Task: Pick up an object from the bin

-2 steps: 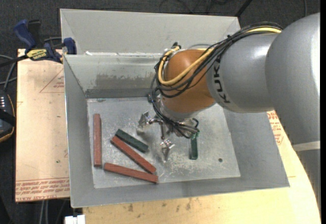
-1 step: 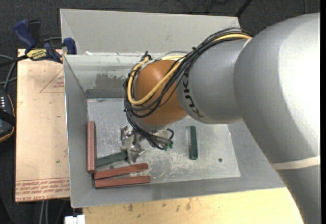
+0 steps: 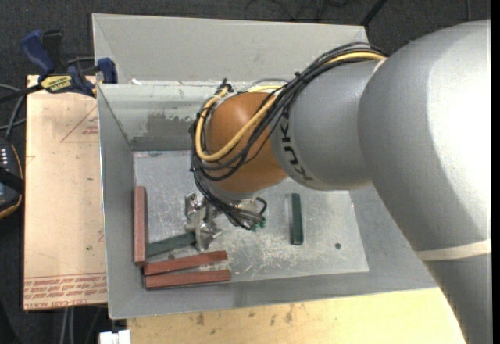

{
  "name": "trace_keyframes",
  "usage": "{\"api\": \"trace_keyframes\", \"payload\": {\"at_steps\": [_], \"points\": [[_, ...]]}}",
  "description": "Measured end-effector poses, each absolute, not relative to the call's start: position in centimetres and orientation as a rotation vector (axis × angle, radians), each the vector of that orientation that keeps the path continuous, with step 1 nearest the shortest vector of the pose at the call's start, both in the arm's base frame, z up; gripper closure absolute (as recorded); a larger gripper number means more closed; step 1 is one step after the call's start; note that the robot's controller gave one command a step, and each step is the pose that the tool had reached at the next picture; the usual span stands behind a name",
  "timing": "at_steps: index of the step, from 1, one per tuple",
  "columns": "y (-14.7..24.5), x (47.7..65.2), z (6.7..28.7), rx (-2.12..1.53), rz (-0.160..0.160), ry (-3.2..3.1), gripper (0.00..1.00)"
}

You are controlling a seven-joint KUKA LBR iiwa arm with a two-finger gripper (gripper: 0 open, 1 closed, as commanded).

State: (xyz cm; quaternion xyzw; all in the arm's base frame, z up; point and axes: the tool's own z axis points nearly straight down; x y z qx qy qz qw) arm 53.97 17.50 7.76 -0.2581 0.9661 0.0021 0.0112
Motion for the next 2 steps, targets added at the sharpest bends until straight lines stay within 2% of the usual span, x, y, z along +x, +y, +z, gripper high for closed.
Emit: {"api": "trace_keyframes", "payload": {"at_steps": [1, 2], "points": [[15.97, 57.73, 26.66, -0.762, 0.001, 3.035, 1.00], [15.96, 57.55, 26.18, -0.766, 0.002, 3.043, 1.00]]}}
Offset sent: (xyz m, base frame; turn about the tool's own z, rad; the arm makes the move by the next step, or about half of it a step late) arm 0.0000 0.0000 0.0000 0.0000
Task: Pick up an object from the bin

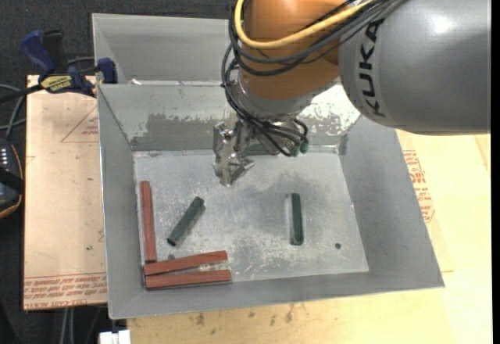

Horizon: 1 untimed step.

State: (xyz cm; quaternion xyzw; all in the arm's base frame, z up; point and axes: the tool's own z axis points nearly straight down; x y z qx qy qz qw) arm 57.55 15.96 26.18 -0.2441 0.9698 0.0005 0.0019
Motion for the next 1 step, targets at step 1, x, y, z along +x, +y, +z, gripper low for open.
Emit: {"api": "trace_keyframes", "payload": {"at_steps": [1], "points": [[24.59, 60.36, 17.68, -0.776, 0.004, 3.043, 0.00]]}}
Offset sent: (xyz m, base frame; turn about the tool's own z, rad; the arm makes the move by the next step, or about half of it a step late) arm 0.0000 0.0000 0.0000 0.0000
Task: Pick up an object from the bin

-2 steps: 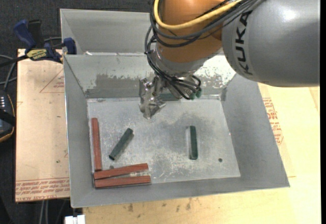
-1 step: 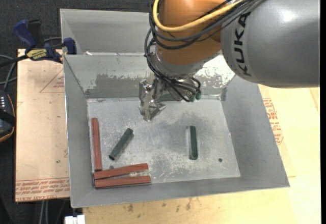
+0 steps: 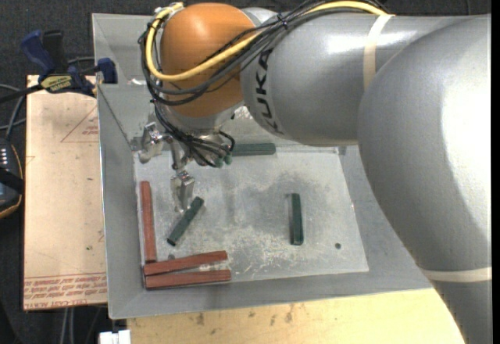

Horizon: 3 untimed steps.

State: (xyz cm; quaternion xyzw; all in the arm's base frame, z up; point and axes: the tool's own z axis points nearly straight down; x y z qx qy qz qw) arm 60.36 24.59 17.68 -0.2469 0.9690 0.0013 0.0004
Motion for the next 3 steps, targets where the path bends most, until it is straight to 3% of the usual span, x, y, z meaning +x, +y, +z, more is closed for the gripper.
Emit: {"api": "trace_keyframes", "payload": {"at_steps": [1, 2, 3], "points": [[24.5, 60.4, 17.8, -0.774, 0.003, 3.042, 0.00], [24.4, 60.7, 13.9, -0.889, 0.003, 3.004, 0.00], [23.0, 60.8, 10.9, -1.257, 0.003, 2.879, 0.00]]}}
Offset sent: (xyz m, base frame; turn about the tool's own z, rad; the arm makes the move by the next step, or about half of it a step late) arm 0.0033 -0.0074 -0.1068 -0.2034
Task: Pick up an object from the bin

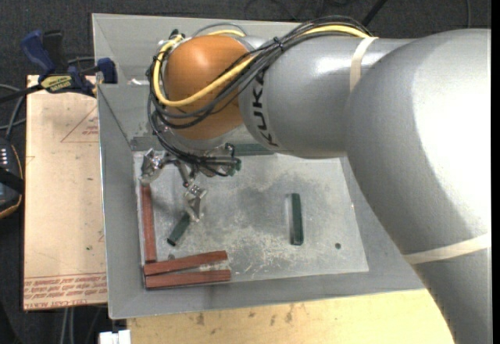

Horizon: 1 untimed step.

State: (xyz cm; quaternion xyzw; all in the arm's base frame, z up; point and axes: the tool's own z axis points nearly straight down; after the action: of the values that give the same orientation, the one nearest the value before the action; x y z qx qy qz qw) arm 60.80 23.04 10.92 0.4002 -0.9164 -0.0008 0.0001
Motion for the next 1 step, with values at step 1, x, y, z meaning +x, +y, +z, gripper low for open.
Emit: {"api": "trace_keyframes", "payload": {"at_steps": [1], "points": [[23.22, 58.69, 8.96, 1.797, 0.003, -2.601, 0.00]]}}
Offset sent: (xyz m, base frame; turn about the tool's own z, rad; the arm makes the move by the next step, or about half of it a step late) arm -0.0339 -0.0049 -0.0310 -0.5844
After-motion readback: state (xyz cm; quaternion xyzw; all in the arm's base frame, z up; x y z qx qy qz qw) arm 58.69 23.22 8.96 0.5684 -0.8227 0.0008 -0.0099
